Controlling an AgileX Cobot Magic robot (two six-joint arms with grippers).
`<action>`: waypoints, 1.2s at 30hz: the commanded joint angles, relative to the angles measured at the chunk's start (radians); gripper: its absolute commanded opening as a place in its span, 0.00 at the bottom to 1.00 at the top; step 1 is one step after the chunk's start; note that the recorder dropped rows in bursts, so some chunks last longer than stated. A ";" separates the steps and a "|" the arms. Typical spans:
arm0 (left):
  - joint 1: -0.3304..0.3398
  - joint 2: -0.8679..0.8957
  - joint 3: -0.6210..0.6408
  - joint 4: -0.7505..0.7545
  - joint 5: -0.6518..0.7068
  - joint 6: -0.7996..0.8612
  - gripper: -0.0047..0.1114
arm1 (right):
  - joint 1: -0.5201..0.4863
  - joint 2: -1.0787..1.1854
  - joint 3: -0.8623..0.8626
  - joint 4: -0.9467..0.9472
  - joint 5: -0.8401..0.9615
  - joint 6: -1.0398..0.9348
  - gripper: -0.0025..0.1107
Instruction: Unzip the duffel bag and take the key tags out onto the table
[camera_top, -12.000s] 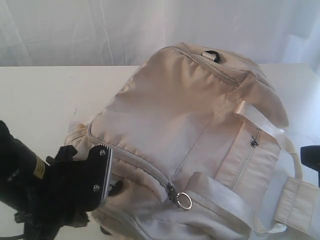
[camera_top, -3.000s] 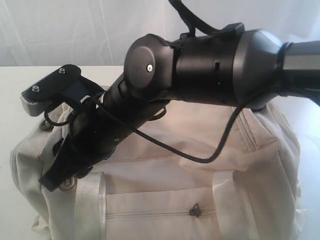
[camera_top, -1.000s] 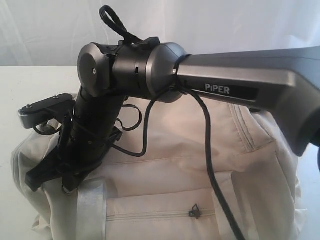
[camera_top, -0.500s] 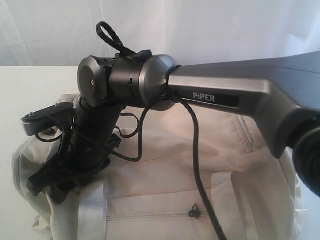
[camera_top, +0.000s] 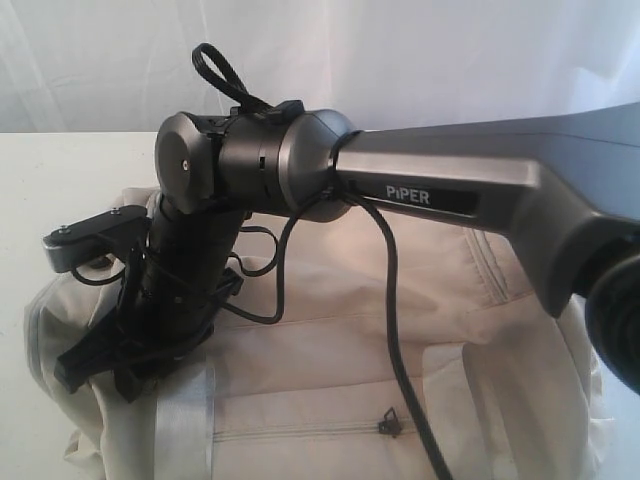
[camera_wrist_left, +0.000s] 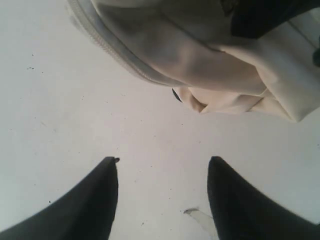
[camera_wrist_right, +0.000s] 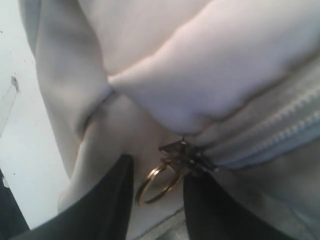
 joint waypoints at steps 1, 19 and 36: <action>0.002 -0.008 0.007 0.004 0.005 0.000 0.53 | 0.003 0.001 -0.003 -0.008 0.011 -0.009 0.17; 0.002 -0.008 0.007 0.004 0.005 0.000 0.53 | 0.003 -0.084 -0.060 -0.106 0.107 0.001 0.02; 0.002 -0.008 0.007 -0.018 -0.105 -0.005 0.53 | -0.036 -0.083 -0.138 -0.236 -0.074 0.012 0.02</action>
